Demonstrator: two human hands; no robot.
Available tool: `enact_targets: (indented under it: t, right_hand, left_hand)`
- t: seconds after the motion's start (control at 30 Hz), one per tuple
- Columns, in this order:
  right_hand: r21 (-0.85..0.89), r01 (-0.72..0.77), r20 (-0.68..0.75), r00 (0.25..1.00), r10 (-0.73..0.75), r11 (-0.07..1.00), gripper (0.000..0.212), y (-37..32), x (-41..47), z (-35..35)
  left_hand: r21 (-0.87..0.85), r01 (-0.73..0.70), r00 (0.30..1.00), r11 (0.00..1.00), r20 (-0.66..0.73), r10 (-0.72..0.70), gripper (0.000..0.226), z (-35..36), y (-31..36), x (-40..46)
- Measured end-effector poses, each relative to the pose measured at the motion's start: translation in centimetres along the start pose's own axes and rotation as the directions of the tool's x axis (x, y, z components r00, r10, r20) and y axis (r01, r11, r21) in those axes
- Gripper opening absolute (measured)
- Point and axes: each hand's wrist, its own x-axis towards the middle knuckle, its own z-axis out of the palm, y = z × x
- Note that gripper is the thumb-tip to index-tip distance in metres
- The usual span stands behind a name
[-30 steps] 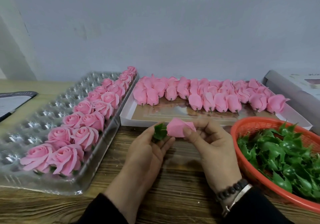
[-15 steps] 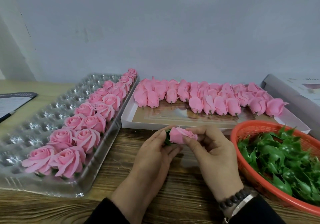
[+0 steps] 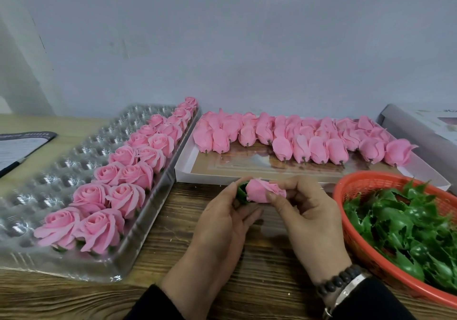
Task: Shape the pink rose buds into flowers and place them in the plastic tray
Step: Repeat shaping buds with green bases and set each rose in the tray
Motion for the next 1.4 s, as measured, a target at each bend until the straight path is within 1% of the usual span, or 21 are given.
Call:
enact_targets:
  t: [0.1,0.23,0.33,0.4,0.43,0.47,0.53,0.63,0.7,0.77,0.83,0.87,0.93,0.97,1.0,1.07,1.13,1.17,1.23,1.3,1.4]
  right_hand:
    - [-0.030,0.042,0.025,0.999,-0.041,0.999,0.034,0.2,0.0,0.1]
    - [-0.080,0.089,0.024,0.996,-0.088,0.993,0.027,0.3,0.0,0.1]
    - [-0.095,0.091,0.016,0.996,-0.089,0.991,0.029,0.6,0.2,-0.1]
    - [-0.104,0.084,0.034,0.996,-0.081,0.991,0.029,0.7,0.3,-0.1]
    - [-0.105,0.086,0.045,0.996,-0.081,0.991,0.029,0.6,0.4,-0.1]
    - [-0.111,0.094,0.055,0.995,-0.088,0.989,0.028,0.6,0.4,-0.1]
    - [-0.125,0.115,0.088,0.991,-0.104,0.985,0.028,0.4,0.4,-0.2]
    - [-0.101,0.145,0.172,0.977,-0.126,0.984,0.023,0.1,0.3,0.0]
    - [-0.109,0.167,0.251,0.958,-0.136,0.980,0.021,-0.1,0.1,0.2]
    - [-0.127,0.172,0.332,0.936,-0.121,0.977,0.022,-0.2,0.1,0.2]
    - [-0.151,0.217,0.382,0.912,-0.145,0.964,0.020,-0.3,0.2,0.0]
    - [-0.163,0.249,0.397,0.903,-0.168,0.955,0.019,-0.5,0.3,0.0]
    - [-0.176,0.294,0.415,0.888,-0.200,0.940,0.021,-0.7,0.2,0.0]
    - [-0.172,0.308,0.405,0.888,-0.218,0.936,0.022,-0.8,0.0,0.1]
    - [-0.159,0.312,0.369,0.899,-0.237,0.937,0.023,-0.8,-0.1,0.2]
    - [-0.100,0.256,0.221,0.948,-0.229,0.962,0.027,-0.6,-0.3,0.3]
    - [-0.056,0.152,0.101,0.984,-0.146,0.987,0.032,-0.3,-0.3,0.3]
    - [-0.065,0.108,0.091,0.991,-0.102,0.992,0.036,-0.1,-0.2,0.5]
    - [-0.102,0.035,0.169,0.985,-0.018,0.994,0.046,0.0,-0.4,1.2]
    - [-0.112,-0.006,0.251,0.967,0.034,0.994,0.047,0.0,-0.6,2.0]
    - [-0.133,-0.034,0.266,0.962,0.068,0.991,0.044,0.1,-0.7,2.4]
  left_hand:
    - [0.028,-0.015,0.999,0.999,0.047,0.013,0.031,0.2,-0.2,-0.3]
    - [0.048,-0.031,0.984,0.998,0.175,0.022,0.032,0.2,-0.2,-0.9]
    - [0.176,-0.096,0.952,0.980,0.304,0.039,0.038,-0.1,0.1,-1.0]
    - [0.322,-0.176,0.953,0.930,0.293,0.079,0.041,-0.3,0.3,-1.0]
    - [0.430,-0.221,0.960,0.875,0.255,0.117,0.044,-0.3,0.3,-0.9]
    - [0.546,-0.259,0.962,0.797,0.222,0.160,0.048,-0.4,0.3,-0.8]
    - [0.693,-0.307,0.951,0.652,0.197,0.239,0.056,-0.6,0.2,-0.6]
    - [0.737,-0.348,0.934,0.579,0.220,0.281,0.053,-0.6,0.3,-0.7]
    - [0.716,-0.344,0.938,0.607,0.234,0.255,0.049,-0.5,0.4,-0.7]
    - [0.700,-0.321,0.947,0.638,0.223,0.232,0.054,-0.4,0.5,-0.6]
    - [0.717,-0.314,0.949,0.622,0.225,0.219,0.055,-0.3,0.6,-0.7]
    - [0.742,-0.323,0.946,0.588,0.241,0.215,0.048,-0.3,0.6,-0.8]
    - [0.795,-0.348,0.937,0.496,0.278,0.211,0.026,-0.1,1.0,-1.1]
    - [0.780,-0.357,0.934,0.514,0.284,0.217,0.020,-0.1,1.0,-1.2]
    - [0.732,-0.348,0.937,0.586,0.264,0.227,0.019,-0.1,1.0,-1.3]
    - [0.547,-0.258,0.966,0.796,0.156,0.205,0.011,-0.1,1.2,-1.2]
    - [0.317,-0.169,0.986,0.933,0.043,0.163,0.024,-0.1,1.2,-1.0]
    - [0.200,-0.154,0.988,0.968,0.001,0.157,0.026,-0.1,1.2,-0.8]
    - [0.046,-0.129,0.991,0.991,-0.022,0.130,0.018,0.2,1.2,-0.8]
    - [-0.009,-0.073,0.997,0.997,0.001,0.073,0.021,0.4,1.0,-1.0]
    - [-0.042,-0.042,0.998,0.998,0.035,0.044,0.030,0.5,0.7,-1.2]
